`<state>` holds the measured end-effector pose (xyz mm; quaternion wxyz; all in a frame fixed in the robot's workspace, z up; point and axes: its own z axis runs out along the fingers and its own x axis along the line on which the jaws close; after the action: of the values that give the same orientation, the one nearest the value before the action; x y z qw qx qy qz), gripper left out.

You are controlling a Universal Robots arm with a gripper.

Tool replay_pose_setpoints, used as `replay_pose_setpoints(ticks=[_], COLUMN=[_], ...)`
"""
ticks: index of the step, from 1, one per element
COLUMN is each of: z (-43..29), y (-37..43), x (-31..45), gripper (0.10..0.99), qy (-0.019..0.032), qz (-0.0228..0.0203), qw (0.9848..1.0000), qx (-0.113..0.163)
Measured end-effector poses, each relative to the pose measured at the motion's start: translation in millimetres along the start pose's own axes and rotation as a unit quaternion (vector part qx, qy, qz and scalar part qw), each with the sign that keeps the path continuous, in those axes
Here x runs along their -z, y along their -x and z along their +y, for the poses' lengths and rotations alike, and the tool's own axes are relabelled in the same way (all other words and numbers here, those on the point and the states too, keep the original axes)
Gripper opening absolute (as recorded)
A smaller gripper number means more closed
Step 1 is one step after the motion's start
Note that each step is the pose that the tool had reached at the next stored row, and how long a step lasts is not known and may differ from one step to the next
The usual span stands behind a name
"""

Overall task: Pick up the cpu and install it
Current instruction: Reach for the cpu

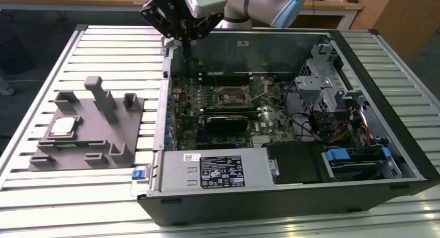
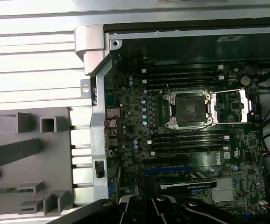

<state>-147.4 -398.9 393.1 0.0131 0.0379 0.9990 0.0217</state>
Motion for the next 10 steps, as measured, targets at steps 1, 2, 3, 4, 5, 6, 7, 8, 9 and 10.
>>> replay_pose_setpoints(ticks=[1,2,3,4,5,6,7,8,9,10], z=[0.0,-0.1,-0.1,-0.1,-0.1,-0.2,-0.2,-0.2,-0.3,-0.3], y=[-0.3,-0.7,-1.0,-1.4,-1.8,-2.2,-2.7,-3.1,-3.5,-3.8], x=[0.0,0.0,0.0,0.0,0.0,0.0,0.0,0.0,0.0,0.0], gripper=[0.106,0.106,0.106,0.106,0.106,0.106,0.106,0.106,0.106,0.106], qy=[0.0,0.0,0.0,0.0,0.0,0.0,0.0,0.0,0.0,0.0], qz=[0.0,0.0,0.0,0.0,0.0,0.0,0.0,0.0,0.0,0.0], qw=[1.0,1.0,1.0,1.0,1.0,1.0,1.0,1.0,1.0,1.0], qx=[0.0,0.0,0.0,0.0,0.0,0.0,0.0,0.0,0.0,0.0])
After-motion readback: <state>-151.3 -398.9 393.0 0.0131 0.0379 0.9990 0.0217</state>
